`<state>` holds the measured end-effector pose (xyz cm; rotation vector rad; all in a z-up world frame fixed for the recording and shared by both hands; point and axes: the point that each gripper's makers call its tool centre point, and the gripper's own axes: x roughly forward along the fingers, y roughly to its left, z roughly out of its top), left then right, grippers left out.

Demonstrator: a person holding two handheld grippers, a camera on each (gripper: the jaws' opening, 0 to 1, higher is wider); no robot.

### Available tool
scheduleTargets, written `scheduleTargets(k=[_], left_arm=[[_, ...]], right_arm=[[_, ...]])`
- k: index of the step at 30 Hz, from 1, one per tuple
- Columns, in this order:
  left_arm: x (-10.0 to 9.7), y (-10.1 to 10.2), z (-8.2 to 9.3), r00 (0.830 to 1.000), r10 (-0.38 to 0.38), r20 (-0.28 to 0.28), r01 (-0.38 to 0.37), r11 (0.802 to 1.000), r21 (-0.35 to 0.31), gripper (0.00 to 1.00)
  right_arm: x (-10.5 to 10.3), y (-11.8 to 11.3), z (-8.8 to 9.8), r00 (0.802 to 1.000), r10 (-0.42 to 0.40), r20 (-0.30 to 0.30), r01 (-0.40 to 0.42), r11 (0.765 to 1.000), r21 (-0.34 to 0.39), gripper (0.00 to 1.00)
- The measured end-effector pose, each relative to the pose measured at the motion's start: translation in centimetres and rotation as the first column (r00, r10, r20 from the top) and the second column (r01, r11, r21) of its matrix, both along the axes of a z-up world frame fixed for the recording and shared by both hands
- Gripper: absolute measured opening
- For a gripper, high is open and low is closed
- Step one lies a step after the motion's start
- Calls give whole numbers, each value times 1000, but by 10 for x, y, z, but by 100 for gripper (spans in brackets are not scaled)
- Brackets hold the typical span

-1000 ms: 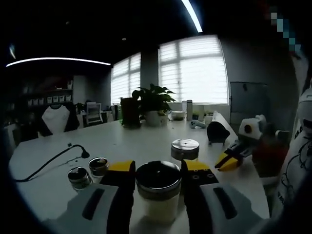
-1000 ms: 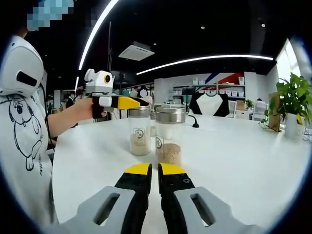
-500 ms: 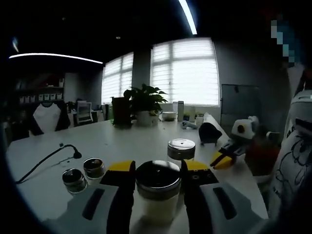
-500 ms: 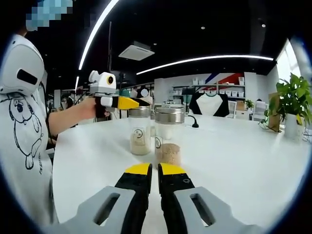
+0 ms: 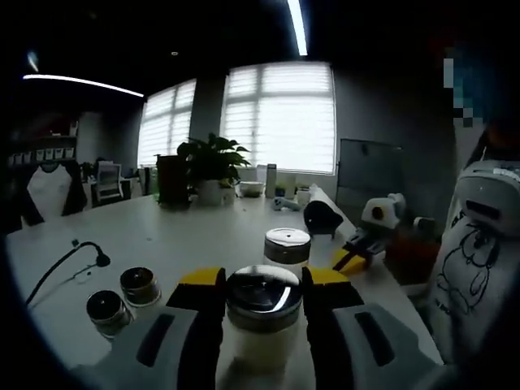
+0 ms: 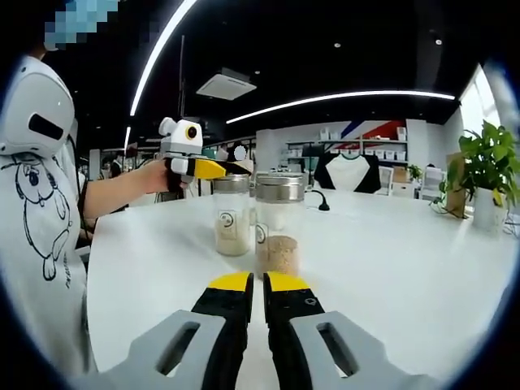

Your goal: Rotate the seasoning bottle until the label or dispensing opening points toward the visible target arrow and the bottle remains upright within the marked orientation range

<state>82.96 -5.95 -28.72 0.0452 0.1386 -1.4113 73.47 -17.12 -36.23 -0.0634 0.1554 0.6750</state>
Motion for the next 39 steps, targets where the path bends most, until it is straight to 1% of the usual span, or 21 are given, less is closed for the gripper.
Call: scheduleTargets(k=[1,2,4,6,12,13,14,16,17,19,22,23,24,26,28,29,30,32,35,36,39], left_arm=[[-1,0,0,1000,-26,5,26,1000,-7,40],[-2,-1,0,999,-52,-2,52,998,-21,40],[-3,0,-1,996,-84,-19,83,996,-39,40],[-3,0,-1,995,-98,-13,97,994,-46,40],[-5,-2,0,995,-102,-7,102,994,-47,40],[-4,-2,0,995,-95,-10,95,994,-45,40],[-4,-2,-4,996,-82,-25,82,996,-29,41],[-8,-3,-5,996,-79,-29,78,997,-24,46],[-11,-3,-4,997,-72,-31,71,997,-29,50],[-13,-3,0,999,-46,-28,45,998,-43,55],[-3,0,13,997,66,-27,-69,993,-95,56],[-2,1,14,996,84,-29,-87,991,-98,56],[4,5,14,988,143,-49,-148,984,-104,55],[9,11,14,975,206,-78,-214,971,-111,56],[8,15,16,969,237,-70,-244,962,-119,59],[6,15,17,971,229,-64,-236,964,-122,59],[3,16,19,972,225,-72,-232,964,-132,58],[3,17,22,967,242,-75,-251,957,-148,57],[4,17,19,959,282,-35,-284,951,-124,57],[3,16,18,958,284,-25,-285,951,-118,57],[-1,12,15,956,290,-35,-292,950,-113,56]], right_arm=[[0,0,0,1000,0,0,0,1000,0,2],[-1,0,0,1000,-1,0,1,1000,-1,2],[-1,0,-1,1000,-1,0,1,1000,-1,2],[-1,0,0,1000,-1,2,1,1000,1,2],[-1,0,0,1000,2,4,-2,1000,4,2],[-1,0,0,1000,2,4,-2,1000,4,2],[-1,0,0,1000,0,3,0,1000,4,2],[-1,-1,-1,1000,-2,3,2,1000,4,3],[-2,-1,-1,1000,-4,2,4,1000,5,3],[-2,-2,-2,1000,-6,0,6,1000,7,3],[-1,-2,-3,1000,-10,-3,10,1000,6,3],[-1,-2,-3,1000,-10,-2,10,1000,7,3],[-1,-2,-2,1000,-10,-1,10,1000,7,3],[-1,-2,-1,1000,-9,3,9,1000,7,3],[-1,-2,0,1000,-10,6,10,1000,9,3],[-1,-2,0,1000,-12,5,11,1000,10,3],[-1,-3,-1,1000,-14,3,14,1000,10,3],[-1,-4,-2,1000,-15,0,15,1000,9,3],[-1,-3,-2,1000,-15,-1,15,1000,10,3],[0,-3,-2,1000,-15,-1,15,1000,12,3],[0,-1,0,1000,-11,5,11,1000,11,2]])
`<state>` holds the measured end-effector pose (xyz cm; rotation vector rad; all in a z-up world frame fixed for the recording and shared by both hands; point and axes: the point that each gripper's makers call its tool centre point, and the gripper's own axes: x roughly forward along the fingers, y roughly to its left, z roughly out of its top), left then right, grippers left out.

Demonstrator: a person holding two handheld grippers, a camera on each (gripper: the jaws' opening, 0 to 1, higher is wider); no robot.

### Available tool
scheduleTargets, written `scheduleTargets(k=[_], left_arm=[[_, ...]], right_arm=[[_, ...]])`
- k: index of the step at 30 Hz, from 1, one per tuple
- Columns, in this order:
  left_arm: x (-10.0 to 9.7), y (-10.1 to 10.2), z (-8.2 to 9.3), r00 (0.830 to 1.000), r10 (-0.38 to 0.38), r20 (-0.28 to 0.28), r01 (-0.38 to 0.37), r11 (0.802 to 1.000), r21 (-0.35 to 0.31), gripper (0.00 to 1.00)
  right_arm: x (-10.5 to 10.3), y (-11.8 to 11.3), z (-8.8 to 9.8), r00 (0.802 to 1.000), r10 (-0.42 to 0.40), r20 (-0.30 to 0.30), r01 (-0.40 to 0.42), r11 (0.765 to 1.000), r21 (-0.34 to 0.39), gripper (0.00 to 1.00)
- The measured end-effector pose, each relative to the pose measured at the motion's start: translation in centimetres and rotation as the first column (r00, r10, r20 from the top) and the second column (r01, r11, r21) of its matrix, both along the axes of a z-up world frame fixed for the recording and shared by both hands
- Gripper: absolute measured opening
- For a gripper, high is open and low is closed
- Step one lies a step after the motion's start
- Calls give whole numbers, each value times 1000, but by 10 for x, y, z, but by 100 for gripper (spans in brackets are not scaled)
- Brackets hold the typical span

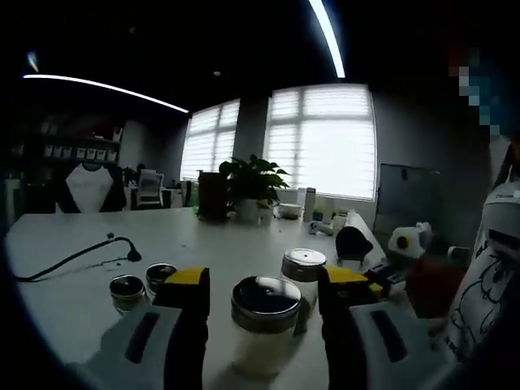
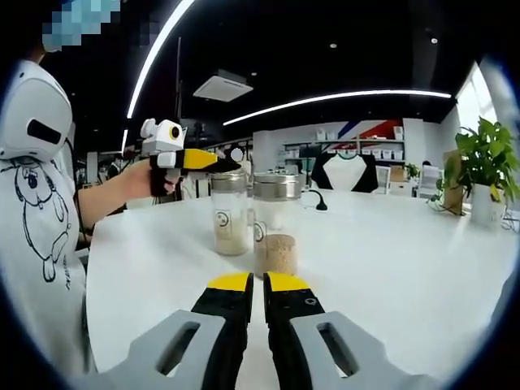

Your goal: Rotate the seasoning bottle until the label or dispensing opening points toward the visible target arrow and the bottle remains upright within the marked orientation range

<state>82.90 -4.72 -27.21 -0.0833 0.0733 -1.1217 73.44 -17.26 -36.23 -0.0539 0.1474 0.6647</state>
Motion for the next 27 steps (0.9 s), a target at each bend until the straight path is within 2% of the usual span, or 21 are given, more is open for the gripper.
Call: scheduleTargets(k=[2,4,6,11,16,27], left_arm=[[1,-1,-3,1000,19,0,-19,1000,14,54],[4,-1,-8,998,50,35,-52,997,58,53],[4,-3,-12,998,53,38,-56,995,82,52],[1,-6,-18,999,31,20,-33,995,95,42],[1,-5,-22,1000,20,-10,-19,995,94,42],[1,-6,-22,1000,-17,-4,18,995,102,40]], right_arm=[[0,0,1,1000,1,3,-1,1000,1,3],[0,0,1,1000,1,2,-1,1000,0,2],[0,0,0,1000,0,-1,0,1000,-1,2],[1,-1,0,1000,2,0,-2,1000,-8,2],[1,-1,0,1000,2,2,-2,1000,-5,2],[1,-2,-4,1000,-6,-7,6,1000,-1,2]])
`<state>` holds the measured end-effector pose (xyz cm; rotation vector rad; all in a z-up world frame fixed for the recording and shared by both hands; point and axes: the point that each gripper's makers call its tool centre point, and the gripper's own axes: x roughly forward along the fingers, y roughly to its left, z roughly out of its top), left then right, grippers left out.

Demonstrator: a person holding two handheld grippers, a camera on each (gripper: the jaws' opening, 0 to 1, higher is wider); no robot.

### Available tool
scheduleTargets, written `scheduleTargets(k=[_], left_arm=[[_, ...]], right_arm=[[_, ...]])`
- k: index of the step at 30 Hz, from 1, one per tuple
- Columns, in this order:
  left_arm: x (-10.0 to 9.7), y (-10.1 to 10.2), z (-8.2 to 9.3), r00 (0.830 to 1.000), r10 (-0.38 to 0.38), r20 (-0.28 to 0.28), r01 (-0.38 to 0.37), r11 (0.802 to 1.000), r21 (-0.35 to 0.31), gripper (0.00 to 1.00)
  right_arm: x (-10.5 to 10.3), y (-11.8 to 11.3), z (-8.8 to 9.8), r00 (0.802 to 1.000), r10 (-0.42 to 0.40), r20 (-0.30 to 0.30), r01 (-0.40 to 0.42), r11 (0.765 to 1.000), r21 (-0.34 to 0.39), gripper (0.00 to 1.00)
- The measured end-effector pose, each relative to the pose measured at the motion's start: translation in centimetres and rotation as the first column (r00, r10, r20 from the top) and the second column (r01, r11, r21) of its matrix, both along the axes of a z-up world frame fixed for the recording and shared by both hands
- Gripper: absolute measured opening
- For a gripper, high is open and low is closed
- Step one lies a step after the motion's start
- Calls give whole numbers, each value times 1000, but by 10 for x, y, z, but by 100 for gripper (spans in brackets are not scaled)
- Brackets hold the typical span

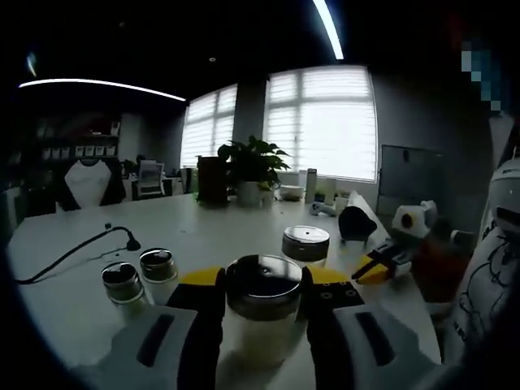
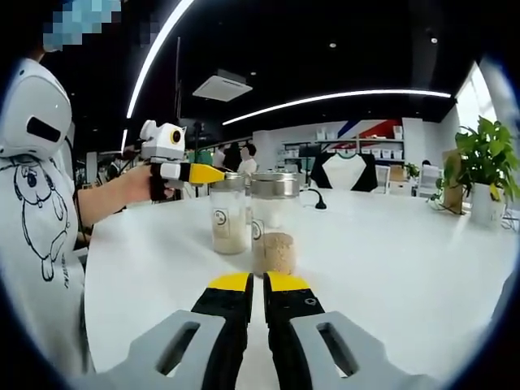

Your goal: Rotate the seasoning bottle until the label or dispensing opening points toward the visible target arrow and the bottle remains upright within the marked orientation range

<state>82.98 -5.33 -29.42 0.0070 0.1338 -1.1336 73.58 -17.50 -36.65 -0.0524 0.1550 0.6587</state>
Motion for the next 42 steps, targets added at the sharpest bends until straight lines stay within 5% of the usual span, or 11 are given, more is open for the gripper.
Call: scheduleTargets(k=[10,27,38,42], left_arm=[[-3,-3,-1,994,-112,20,111,993,36,40],[-10,-13,-3,951,-309,-2,309,951,25,40],[-11,-16,-6,950,-311,-22,312,949,45,40],[-7,-18,-25,968,-249,8,245,959,141,49]], right_arm=[[-2,4,1,1000,15,-6,-15,1000,9,2],[-4,5,-3,1000,28,-13,-28,1000,-2,2],[-8,5,-3,999,43,-21,-43,999,19,2],[-6,9,-1,998,52,-18,-52,999,15,2]])
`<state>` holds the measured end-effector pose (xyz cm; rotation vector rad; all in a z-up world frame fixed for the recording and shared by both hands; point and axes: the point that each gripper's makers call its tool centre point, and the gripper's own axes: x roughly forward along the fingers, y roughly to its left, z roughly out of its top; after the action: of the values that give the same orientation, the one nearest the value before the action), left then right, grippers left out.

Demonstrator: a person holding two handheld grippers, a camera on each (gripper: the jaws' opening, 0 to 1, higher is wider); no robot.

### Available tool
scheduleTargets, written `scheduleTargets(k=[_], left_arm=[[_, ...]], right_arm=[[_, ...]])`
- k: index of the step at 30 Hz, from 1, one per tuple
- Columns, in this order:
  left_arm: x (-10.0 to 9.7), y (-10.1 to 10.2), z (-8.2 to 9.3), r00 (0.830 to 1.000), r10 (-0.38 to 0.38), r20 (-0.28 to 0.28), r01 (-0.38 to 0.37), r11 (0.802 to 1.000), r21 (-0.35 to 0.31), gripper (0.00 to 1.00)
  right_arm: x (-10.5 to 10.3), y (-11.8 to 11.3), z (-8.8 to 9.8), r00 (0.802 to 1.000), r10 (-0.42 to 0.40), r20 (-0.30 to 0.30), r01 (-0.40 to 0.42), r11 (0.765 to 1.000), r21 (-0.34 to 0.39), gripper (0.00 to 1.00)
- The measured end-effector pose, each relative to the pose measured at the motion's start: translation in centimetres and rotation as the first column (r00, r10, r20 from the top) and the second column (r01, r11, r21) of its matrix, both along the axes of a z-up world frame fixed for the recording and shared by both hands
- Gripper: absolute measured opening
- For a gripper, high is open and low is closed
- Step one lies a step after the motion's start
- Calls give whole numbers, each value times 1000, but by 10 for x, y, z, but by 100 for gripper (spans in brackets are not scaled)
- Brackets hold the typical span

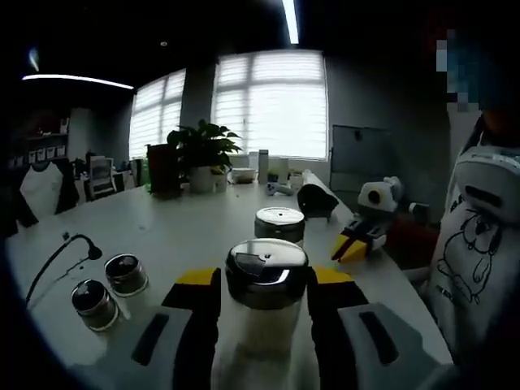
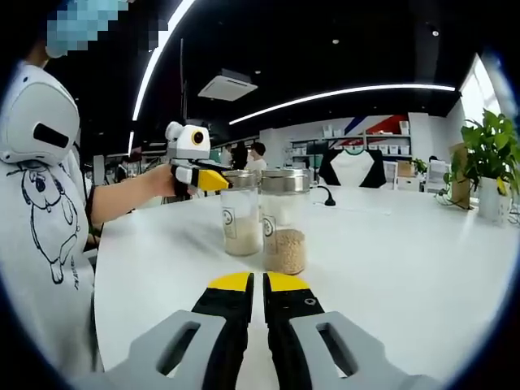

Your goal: Rotate the seasoning bottle until the label or dispensing opening points toward the visible target arrow and the bottle remains upright within the marked orientation range

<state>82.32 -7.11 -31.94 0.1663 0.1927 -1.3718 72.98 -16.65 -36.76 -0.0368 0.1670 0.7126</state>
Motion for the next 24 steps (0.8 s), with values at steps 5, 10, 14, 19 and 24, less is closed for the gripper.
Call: scheduleTargets(k=[5,10,14,19,24], left_arm=[[-1,-2,5,996,20,-85,-26,997,-73,48],[0,2,5,992,28,-123,-40,994,-98,43],[0,1,5,993,33,-114,-44,994,-97,43],[-1,0,5,993,36,-108,-47,995,-92,42],[-1,-2,5,993,35,-110,-45,995,-92,42]], right_arm=[[2,0,1,1000,2,2,-2,1000,-6,2],[3,-1,1,1000,0,-1,0,1000,-4,2],[3,2,1,1000,11,1,-11,1000,-3,2],[3,4,1,1000,16,5,-16,1000,-14,2],[2,4,1,1000,19,8,-19,1000,-1,2]])
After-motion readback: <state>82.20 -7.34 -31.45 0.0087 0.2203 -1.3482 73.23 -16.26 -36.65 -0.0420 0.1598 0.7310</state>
